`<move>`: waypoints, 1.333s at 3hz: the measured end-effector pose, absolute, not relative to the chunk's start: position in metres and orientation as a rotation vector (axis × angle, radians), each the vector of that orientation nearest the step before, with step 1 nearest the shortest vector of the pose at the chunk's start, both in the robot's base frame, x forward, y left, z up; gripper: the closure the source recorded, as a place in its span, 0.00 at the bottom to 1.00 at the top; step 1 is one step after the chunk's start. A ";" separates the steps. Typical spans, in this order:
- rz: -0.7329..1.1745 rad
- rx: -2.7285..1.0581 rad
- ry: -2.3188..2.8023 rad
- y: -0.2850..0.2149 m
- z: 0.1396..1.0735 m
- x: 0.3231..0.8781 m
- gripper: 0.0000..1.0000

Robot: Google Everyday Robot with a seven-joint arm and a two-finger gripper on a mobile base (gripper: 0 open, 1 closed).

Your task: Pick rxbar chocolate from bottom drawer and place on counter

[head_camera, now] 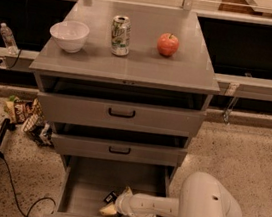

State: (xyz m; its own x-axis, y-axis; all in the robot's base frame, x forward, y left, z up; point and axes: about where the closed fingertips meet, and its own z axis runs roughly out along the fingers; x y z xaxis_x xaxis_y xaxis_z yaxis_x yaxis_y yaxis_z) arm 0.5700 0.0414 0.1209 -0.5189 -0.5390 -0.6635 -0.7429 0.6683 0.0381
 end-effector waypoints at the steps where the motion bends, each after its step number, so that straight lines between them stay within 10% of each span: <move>1: 0.420 -0.999 2.274 0.042 0.114 0.566 0.00; 4: 0.441 -1.006 2.286 0.041 0.106 0.567 0.61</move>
Offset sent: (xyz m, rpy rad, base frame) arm 0.0000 -0.0053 -0.0155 -0.0134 0.0328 0.0006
